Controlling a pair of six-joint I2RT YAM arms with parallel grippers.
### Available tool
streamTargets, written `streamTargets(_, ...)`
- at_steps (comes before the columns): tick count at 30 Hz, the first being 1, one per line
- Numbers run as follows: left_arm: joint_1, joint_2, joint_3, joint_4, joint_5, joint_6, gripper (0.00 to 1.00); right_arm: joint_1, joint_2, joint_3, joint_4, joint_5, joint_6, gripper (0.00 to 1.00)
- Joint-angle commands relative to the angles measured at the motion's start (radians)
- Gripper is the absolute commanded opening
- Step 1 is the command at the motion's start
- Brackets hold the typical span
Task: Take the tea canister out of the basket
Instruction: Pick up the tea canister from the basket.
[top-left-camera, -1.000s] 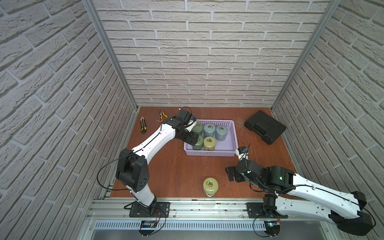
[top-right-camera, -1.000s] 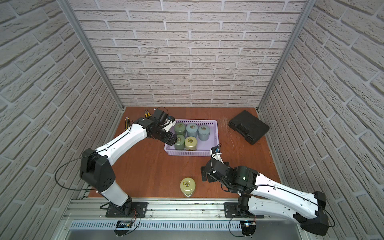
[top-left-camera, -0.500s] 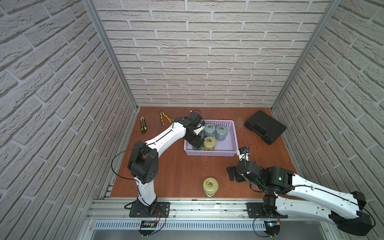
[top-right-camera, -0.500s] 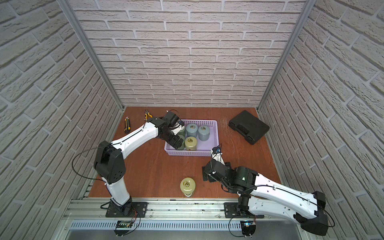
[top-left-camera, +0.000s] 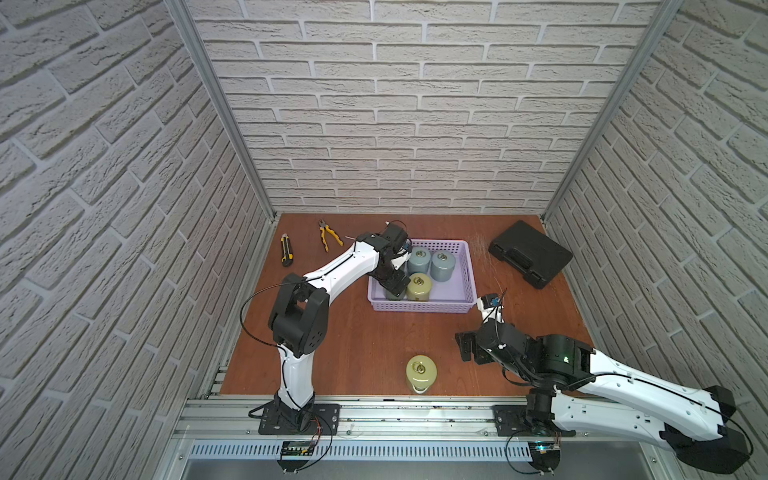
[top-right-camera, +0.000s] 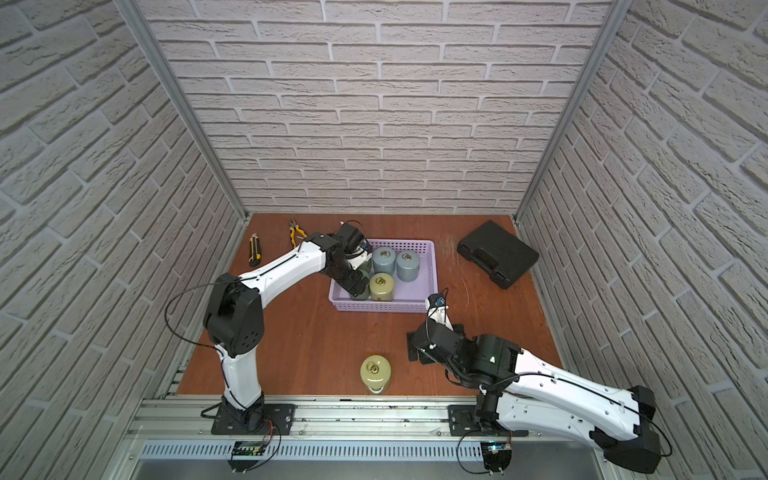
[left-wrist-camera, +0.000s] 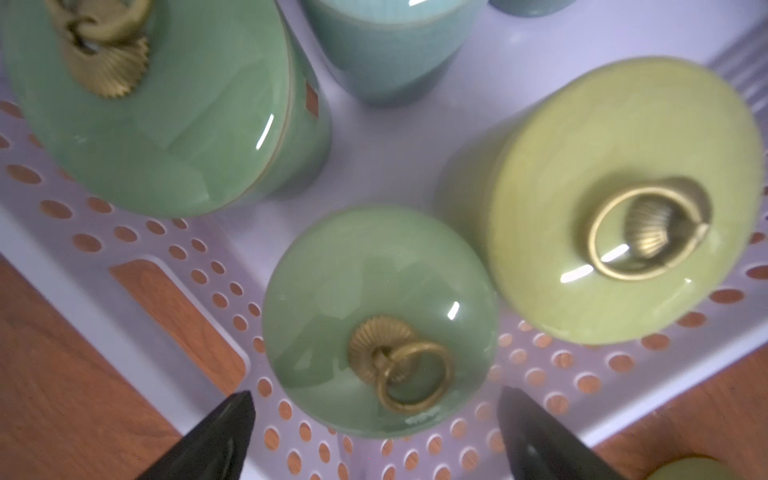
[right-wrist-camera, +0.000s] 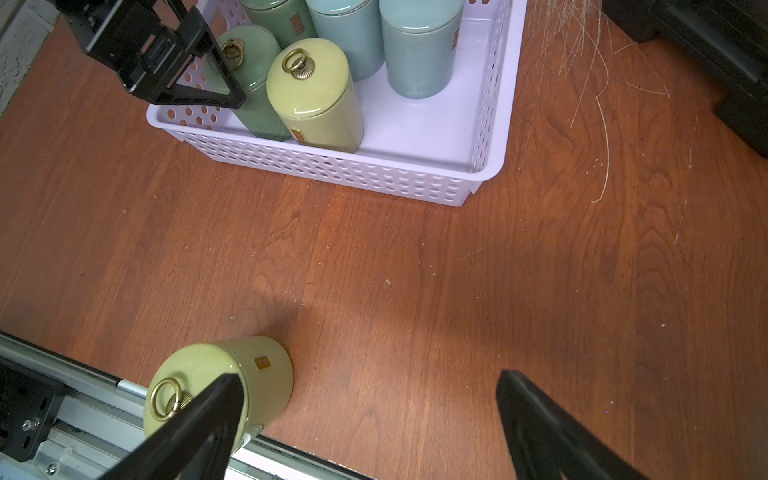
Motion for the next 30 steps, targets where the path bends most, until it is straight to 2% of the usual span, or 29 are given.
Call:
streamTargets(1,-0.004,0.025,0.031,-0.011,0.002,0.017,0.96,-0.003,-0.015,-0.010,-0.004,0.032,0.020,1.00)
streamTargets(30,-0.014,0.133,0.112,-0.033,0.023,0.025,0.89,-0.004,-0.029,-0.019,-0.018,0.050,0.030,1.00)
